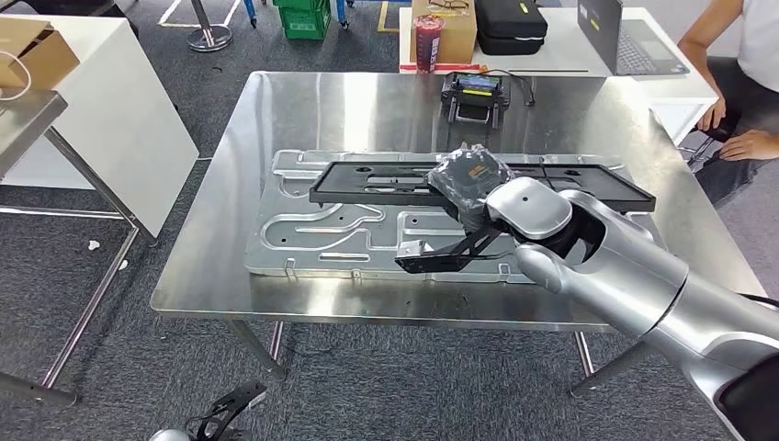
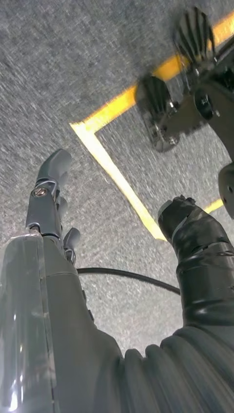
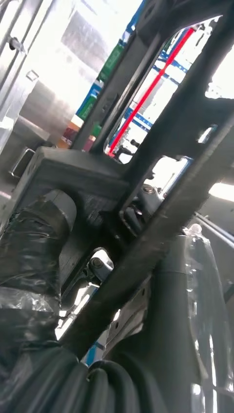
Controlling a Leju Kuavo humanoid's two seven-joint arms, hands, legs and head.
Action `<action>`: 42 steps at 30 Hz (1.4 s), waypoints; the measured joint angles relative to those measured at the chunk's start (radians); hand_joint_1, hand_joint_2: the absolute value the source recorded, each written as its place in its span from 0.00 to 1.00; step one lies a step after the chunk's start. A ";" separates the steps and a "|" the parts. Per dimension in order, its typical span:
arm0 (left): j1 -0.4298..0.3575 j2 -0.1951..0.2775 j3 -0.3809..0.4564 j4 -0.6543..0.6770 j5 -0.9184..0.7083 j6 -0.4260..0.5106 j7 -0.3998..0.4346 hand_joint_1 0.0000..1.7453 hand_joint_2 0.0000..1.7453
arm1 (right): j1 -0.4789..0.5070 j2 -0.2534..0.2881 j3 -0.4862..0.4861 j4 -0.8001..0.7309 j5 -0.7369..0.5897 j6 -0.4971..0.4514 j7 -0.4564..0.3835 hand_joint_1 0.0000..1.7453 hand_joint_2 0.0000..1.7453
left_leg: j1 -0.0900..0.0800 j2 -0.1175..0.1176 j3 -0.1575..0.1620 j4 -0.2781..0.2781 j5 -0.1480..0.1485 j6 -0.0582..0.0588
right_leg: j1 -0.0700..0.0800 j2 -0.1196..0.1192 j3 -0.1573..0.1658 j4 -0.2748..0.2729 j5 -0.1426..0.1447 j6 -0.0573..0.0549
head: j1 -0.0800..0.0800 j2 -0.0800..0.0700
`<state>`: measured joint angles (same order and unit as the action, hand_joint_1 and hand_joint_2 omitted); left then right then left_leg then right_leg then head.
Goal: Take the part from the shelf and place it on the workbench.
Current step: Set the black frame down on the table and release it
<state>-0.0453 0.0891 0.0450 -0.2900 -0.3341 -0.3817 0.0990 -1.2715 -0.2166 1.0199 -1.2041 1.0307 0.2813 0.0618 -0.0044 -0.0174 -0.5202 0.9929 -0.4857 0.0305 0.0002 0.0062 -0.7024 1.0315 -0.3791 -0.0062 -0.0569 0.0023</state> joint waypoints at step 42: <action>0.023 0.021 0.013 0.026 0.029 -0.014 -0.027 0.00 0.00 | 0.249 -0.109 -0.107 0.076 0.076 -0.156 -0.066 0.00 0.00 | 0.000 -0.010 -0.001 -0.019 -0.001 0.001 | 0.026 0.003 0.043 -0.040 0.010 -0.034 | -0.004 0.000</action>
<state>-0.0227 0.1101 0.0583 -0.2644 -0.3056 -0.3961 0.0717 -1.0223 -0.3254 0.9132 -1.1286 1.1070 0.1253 -0.0047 -0.0041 -0.0279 -0.5211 0.9736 -0.4864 0.0318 0.0260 0.0088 -0.6590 0.9916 -0.3690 -0.0398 -0.0608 0.0023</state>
